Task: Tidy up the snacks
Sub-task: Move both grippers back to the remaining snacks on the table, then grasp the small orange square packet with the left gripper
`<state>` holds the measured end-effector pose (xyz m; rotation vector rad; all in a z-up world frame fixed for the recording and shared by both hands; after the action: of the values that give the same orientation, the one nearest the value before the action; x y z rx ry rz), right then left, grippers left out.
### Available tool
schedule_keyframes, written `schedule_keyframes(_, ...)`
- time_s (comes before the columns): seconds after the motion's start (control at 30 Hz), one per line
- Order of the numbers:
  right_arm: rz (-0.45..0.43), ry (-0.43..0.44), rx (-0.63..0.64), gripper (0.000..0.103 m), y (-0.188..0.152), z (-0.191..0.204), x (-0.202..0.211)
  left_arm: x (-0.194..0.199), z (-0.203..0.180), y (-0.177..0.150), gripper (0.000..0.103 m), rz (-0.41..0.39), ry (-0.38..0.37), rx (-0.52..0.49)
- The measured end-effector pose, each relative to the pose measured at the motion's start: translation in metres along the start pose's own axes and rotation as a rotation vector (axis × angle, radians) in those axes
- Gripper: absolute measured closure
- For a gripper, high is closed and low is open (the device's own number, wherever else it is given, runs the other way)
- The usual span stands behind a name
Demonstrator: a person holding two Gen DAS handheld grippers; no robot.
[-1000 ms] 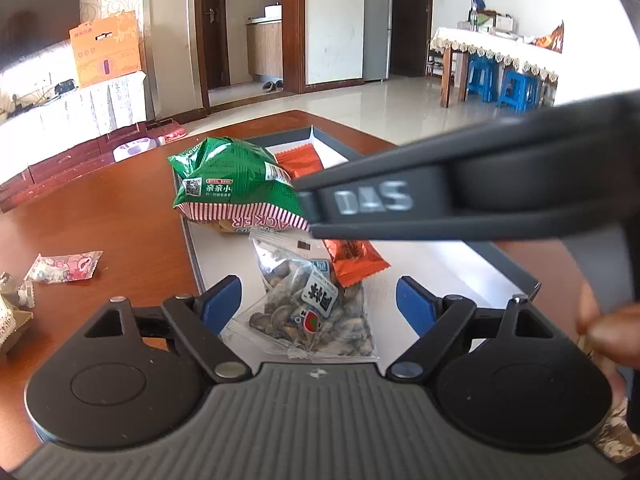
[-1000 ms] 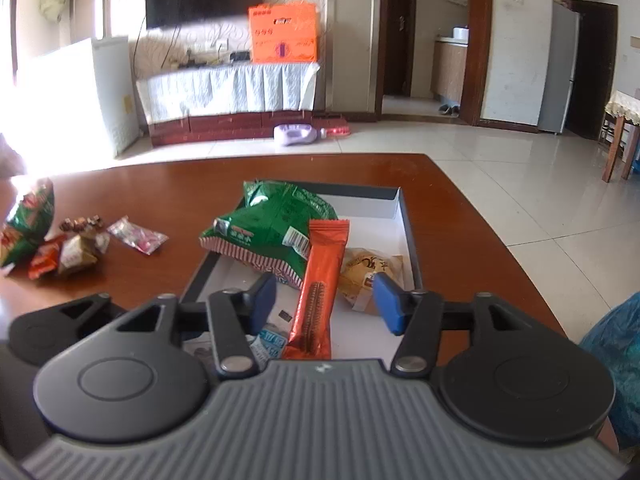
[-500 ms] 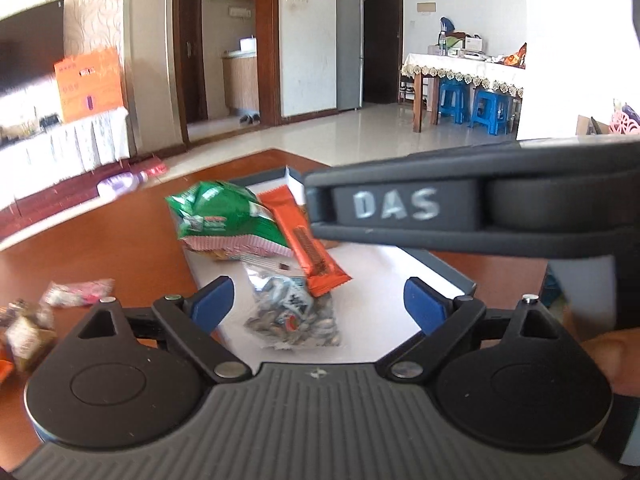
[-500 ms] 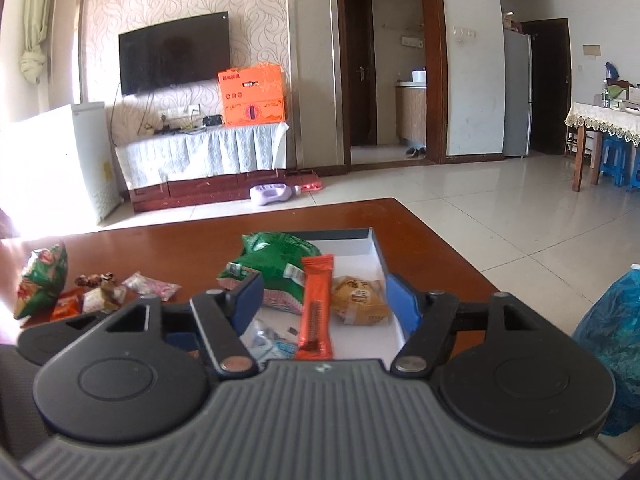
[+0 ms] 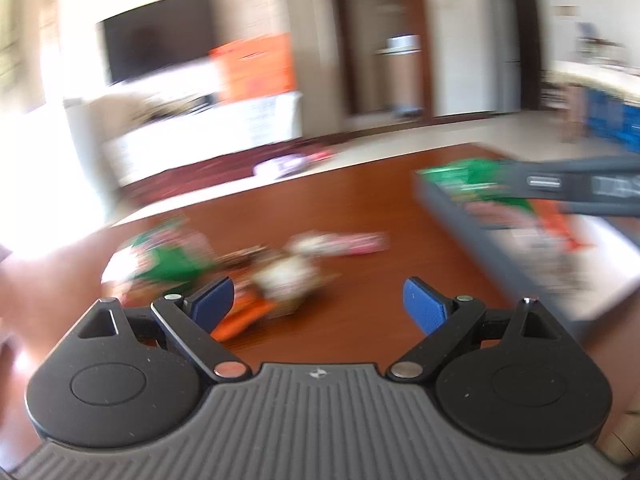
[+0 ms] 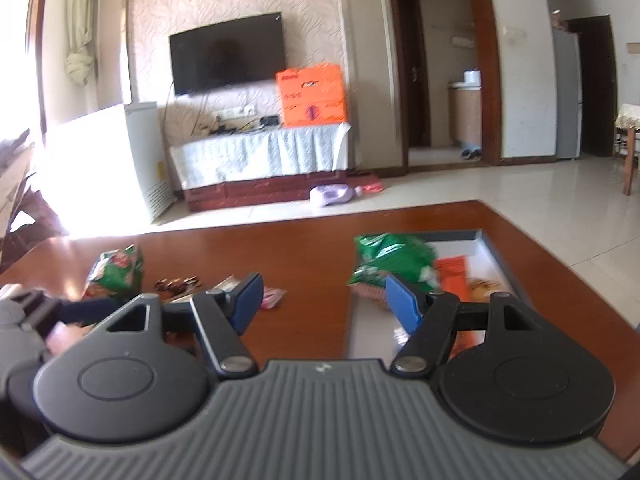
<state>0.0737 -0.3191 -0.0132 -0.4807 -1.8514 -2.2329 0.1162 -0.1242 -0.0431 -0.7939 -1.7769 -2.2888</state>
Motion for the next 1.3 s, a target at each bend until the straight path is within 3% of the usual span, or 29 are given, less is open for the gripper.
schedule_keyframes(0.1, 0.018, 0.021, 0.032, 0.033, -0.002, 0.015, -0.006, -0.022, 0.039, -0.009, 0.009, 0.078, 0.115, 0.092)
schedule_keyframes(0.37, 0.068, 0.028, 0.093, 0.033, -0.013, 0.025, -0.013, -0.047, 0.058, -0.012, 0.010, 0.109, 0.214, 0.121)
schedule_keyframes(0.57, 0.089, 0.032, 0.118, 0.033, -0.018, 0.026, -0.015, -0.066, 0.054, -0.014, 0.010, 0.117, 0.157, 0.134)
schedule_keyframes(0.67, 0.102, 0.033, 0.136, 0.033, -0.020, 0.026, -0.017, -0.084, 0.051, -0.014, 0.010, 0.161, 0.104, 0.164)
schedule_keyframes(0.77, 0.110, 0.033, 0.136, 0.033, -0.021, 0.024, -0.020, -0.095, 0.050, -0.014, 0.010, 0.150, 0.107, 0.150)
schedule_keyframes(0.8, 0.114, 0.037, 0.135, 0.033, -0.021, 0.025, -0.021, -0.101, 0.052, -0.017, 0.013, 0.171, 0.105, 0.163)
schedule_keyframes(0.87, 0.120, 0.047, 0.141, 0.033, -0.022, 0.028, -0.024, -0.107, 0.058, -0.021, 0.029, 0.196, 0.062, 0.218)
schedule_keyframes(0.93, 0.123, 0.060, 0.159, 0.033, -0.022, 0.037, -0.028, -0.107, 0.064, -0.023, 0.046, 0.191, 0.074, 0.230)
schedule_keyframes(1.3, 0.208, 0.151, 0.210, 0.033, -0.027, 0.112, -0.088, -0.081, 0.109, -0.038, 0.045, 0.244, 0.114, 0.274)
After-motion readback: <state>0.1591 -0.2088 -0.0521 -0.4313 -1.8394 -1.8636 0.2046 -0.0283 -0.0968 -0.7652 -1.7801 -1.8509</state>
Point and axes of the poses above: each gripper's, at about its wrist camera, not at the fingertips, and x roughly against the way its jaws point, z to its left, y to its top, the point moved 6 cm from there along -x, roughly the way its jaws point, and after that the axes turned 2 degrees about -x, right-handed, at the moved point
